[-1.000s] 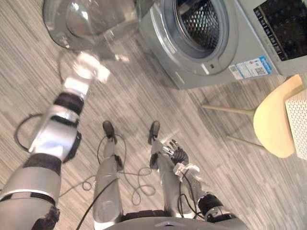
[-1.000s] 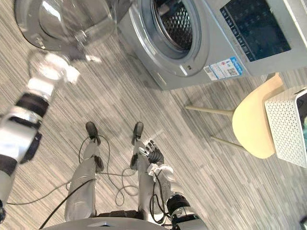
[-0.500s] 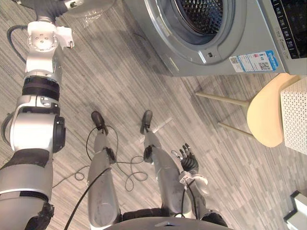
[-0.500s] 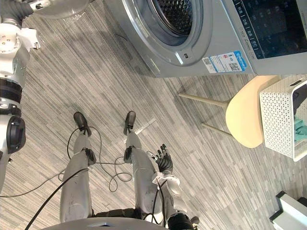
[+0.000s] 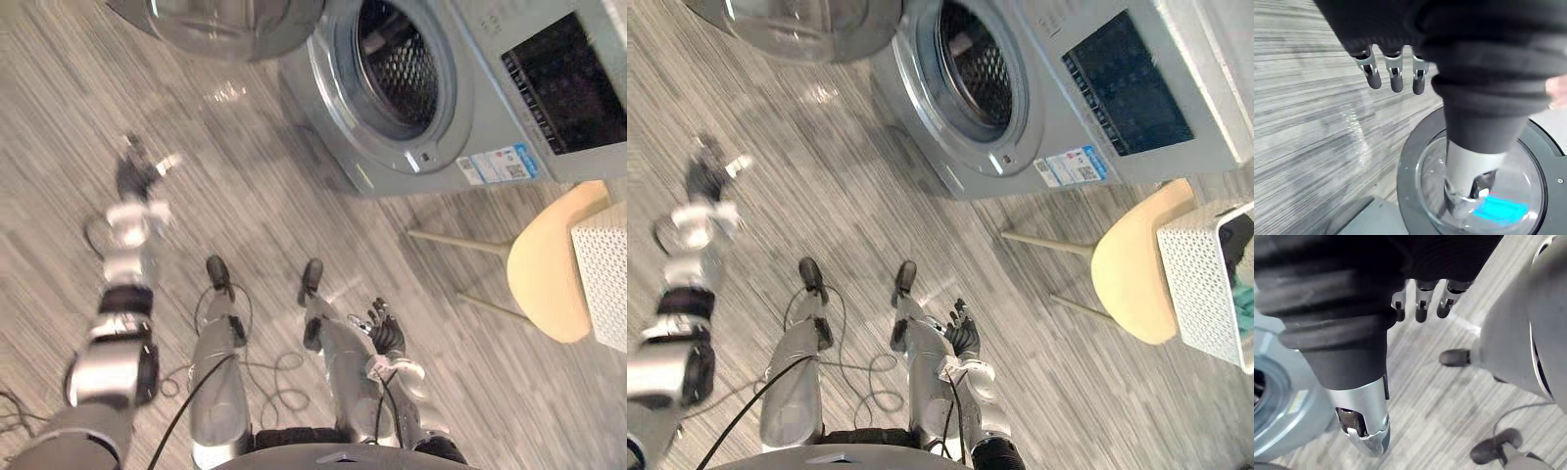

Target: Pick up the laundry basket with both hands and put the clothes into the washing machine.

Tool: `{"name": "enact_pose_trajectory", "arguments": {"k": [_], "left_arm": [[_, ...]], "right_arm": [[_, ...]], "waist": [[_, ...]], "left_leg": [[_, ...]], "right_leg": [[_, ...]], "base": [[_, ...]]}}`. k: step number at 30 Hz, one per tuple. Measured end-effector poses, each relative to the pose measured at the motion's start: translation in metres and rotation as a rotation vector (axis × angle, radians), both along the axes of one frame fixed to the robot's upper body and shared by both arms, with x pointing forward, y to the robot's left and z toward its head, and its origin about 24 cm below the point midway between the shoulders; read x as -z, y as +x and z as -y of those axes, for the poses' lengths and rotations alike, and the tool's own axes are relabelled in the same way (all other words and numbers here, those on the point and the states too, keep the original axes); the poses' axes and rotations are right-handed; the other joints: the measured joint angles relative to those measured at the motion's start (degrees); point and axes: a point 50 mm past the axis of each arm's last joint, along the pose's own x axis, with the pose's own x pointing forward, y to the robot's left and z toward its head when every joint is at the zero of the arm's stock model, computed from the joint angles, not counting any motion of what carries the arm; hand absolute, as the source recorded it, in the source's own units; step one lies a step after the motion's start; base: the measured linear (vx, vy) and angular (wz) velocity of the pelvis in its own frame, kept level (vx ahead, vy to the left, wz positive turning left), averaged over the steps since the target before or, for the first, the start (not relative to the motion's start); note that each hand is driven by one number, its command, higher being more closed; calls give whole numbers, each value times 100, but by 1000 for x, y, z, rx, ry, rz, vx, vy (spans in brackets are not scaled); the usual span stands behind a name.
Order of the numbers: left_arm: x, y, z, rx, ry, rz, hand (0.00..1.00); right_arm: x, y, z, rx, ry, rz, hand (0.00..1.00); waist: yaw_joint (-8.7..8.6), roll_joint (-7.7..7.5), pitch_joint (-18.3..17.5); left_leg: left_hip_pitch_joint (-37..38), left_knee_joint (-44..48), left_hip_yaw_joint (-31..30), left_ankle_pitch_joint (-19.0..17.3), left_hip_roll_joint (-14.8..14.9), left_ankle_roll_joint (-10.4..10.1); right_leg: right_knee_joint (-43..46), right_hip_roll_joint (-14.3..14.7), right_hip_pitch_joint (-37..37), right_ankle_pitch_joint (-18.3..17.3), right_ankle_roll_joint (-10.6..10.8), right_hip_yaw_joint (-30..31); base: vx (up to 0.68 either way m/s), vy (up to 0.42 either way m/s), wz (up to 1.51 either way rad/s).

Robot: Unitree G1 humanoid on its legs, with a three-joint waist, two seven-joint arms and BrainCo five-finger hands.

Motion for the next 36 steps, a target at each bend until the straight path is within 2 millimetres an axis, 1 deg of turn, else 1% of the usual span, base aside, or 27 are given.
{"name": "enact_pose_trajectory", "arguments": {"k": [2,3,5,8,10,12,14,15,16,17,18,19,20,22,23,24,25,27,28,29,30,31,32,33,34,35,36], "left_arm": [[70,-44,21,12,-99,-166,0],[87,-57,28,13,-127,-214,0],[137,-105,51,40,-207,-387,0],[170,-141,63,77,-244,-527,0],[178,-151,64,72,-258,-567,0],[184,-159,62,55,-271,-600,0],[184,-160,60,48,-273,-599,0],[184,-162,59,41,-277,-593,0],[185,-165,59,40,-276,-601,0],[189,-174,56,36,-274,-624,0],[198,-194,54,29,-278,-673,0],[200,-200,54,27,-281,-690,0],[204,-210,55,32,-282,-714,0],[209,-223,56,32,-284,-757,0],[210,-227,56,32,-280,-770,0],[210,-227,56,34,-277,-769,0],[211,-222,62,42,-292,-771,0],[210,-215,75,58,-323,-754,0],[209,-212,79,63,-335,-744,0],[209,-211,81,63,-340,-740,0],[207,-210,82,54,-348,-730,0],[207,-210,82,52,-350,-728,0],[207,-209,83,47,-357,-722,0],[208,-213,81,27,-366,-728,0],[209,-216,80,16,-367,-737,0],[211,-223,78,-6,-376,-749,0],[211,-226,77,-14,-376,-752,0]], "right_arm": [[6,-5,3,-17,-28,-41,0],[7,-6,4,-16,-33,-49,0],[17,-14,14,-3,-66,-101,0],[24,-18,24,37,-68,-144,0],[27,-19,24,37,-68,-158,0],[28,-14,23,28,-71,-169,0],[28,-14,21,8,-77,-170,0],[26,-9,19,7,-70,-162,0],[28,-10,19,5,-67,-172,0],[29,-11,16,-2,-59,-179,0],[33,-18,13,-16,-42,-195,0],[34,-20,12,-21,-37,-198,0],[34,-21,12,-26,-29,-197,0],[33,-18,14,-18,-28,-187,0],[30,-16,15,-11,-29,-172,0],[27,-14,16,-8,-31,-158,0],[19,-9,23,12,-43,-118,0],[10,-8,35,48,-71,-75,0],[5,-9,40,61,-88,-53,0],[3,-10,41,66,-95,-40,0],[-5,-10,42,81,-107,1,0],[-6,-9,42,82,-109,11,0],[-13,-5,42,86,-117,50,0],[-15,-1,40,80,-118,68,0],[-15,-1,39,74,-119,71,0],[-15,-2,36,63,-119,69,0],[-17,0,34,61,-119,78,0]], "waist": [[62,205,-113],[57,257,-140],[56,446,-416],[-10,569,-611],[-36,590,-691],[-45,593,-728],[-119,595,-749],[-103,591,-761],[-118,593,-780],[-134,598,-898],[-137,677,-1217],[-143,645,-1373],[-140,659,-1594],[-118,649,-1856],[-90,658,-1974],[-85,554,-2048],[-101,715,-2078],[-228,813,-2134],[-304,804,-2132],[-326,793,-2136],[-347,740,-2149],[-333,688,-2127],[-212,634,-2081],[-111,660,-2066],[-77,688,-2055],[0,745,-2025],[83,807,-1985]], "left_leg": [[410,487,115,-360,60,34],[518,621,133,-476,76,18],[790,1061,162,-837,98,14],[1093,1202,391,-1042,94,34],[1137,1279,466,-1141,103,30],[1157,1554,763,-1391,209,91],[1263,1679,1133,-1526,354,220],[1463,1653,1446,-1551,445,263],[1578,1638,1551,-1551,471,264],[1741,1599,1716,-1549,504,261],[1889,1578,1991,-1547,557,258],[1927,1576,2093,-1542,585,248],[2028,1558,2372,-1504,653,185],[2118,1596,2798,-1408,853,39],[2137,1691,3103,-1322,1053,-71],[2150,1771,3226,-1278,1158,-131],[2212,1638,3379,-976,1375,-205],[2413,1428,3417,-463,1610,-187],[2678,1451,3376,-136,1797,-176],[2777,1527,3313,31,1890,-151],[2817,2042,2613,486,2149,311],[2764,2188,2359,397,2168,371],[2465,2899,1148,-456,1961,332],[2183,3414,179,-1214,1525,242],[2072,3546,-150,-1471,1291,180],[1854,3625,-499,-1859,852,46],[1537,3551,-529,-2084,509,-21]], "right_leg": [[582,-85,252,-421,61,168],[719,-103,335,-529,71,207],[1079,-140,475,-815,151,413],[1109,-85,601,-833,229,802],[955,-5,586,-671,288,1053],[525,134,581,-215,384,1464],[53,128,739,132,367,1522],[537,-79,679,-147,-37,901],[1100,-220,629,-448,-143,487],[1748,-452,654,-711,-178,-38],[2445,-859,778,-1006,-255,-654],[2604,-1024,826,-1113,-266,-845],[2819,-1344,968,-1277,-267,-1156],[2777,-1722,1066,-1333,-215,-1397],[2426,-1871,1085,-1199,-147,-1476],[2200,-1837,1081,-1171,100,-1459],[1786,-1274,1052,-1245,346,-1462],[1441,-779,1107,-1244,309,-1253],[1445,-527,1204,-1303,178,-1064],[1477,-416,1258,-1350,97,-975],[1531,-144,1337,-1465,-87,-599],[1522,-113,1361,-1488,-123,-476],[1465,23,1378,-1548,-222,-54],[1419,214,1442,-1646,-431,287],[1370,305,1519,-1668,-489,381],[1223,465,1715,-1655,-554,532],[1037,588,1884,-1621,-613,568]], "base": [[100,6,-17],[70,29,-27],[53,43,-32],[46,52,-48],[-15,72,-76],[-64,121,-115],[-130,131,-102],[-135,112,-97],[-99,97,-85],[-70,89,-83],[-49,43,-82],[-20,-57,-100],[-10,-117,-84],[-26,-249,-134],[-32,-356,-150],[-44,-539,-168],[-24,-393,-128],[24,-452,-123],[49,-450,-109],[44,-437,-136],[18,-293,-108],[7,-291,-156],[-13,-117,-159],[-7,-138,-171],[20,-105,-142],[44,-81,-101],[65,-60,-87]]}}
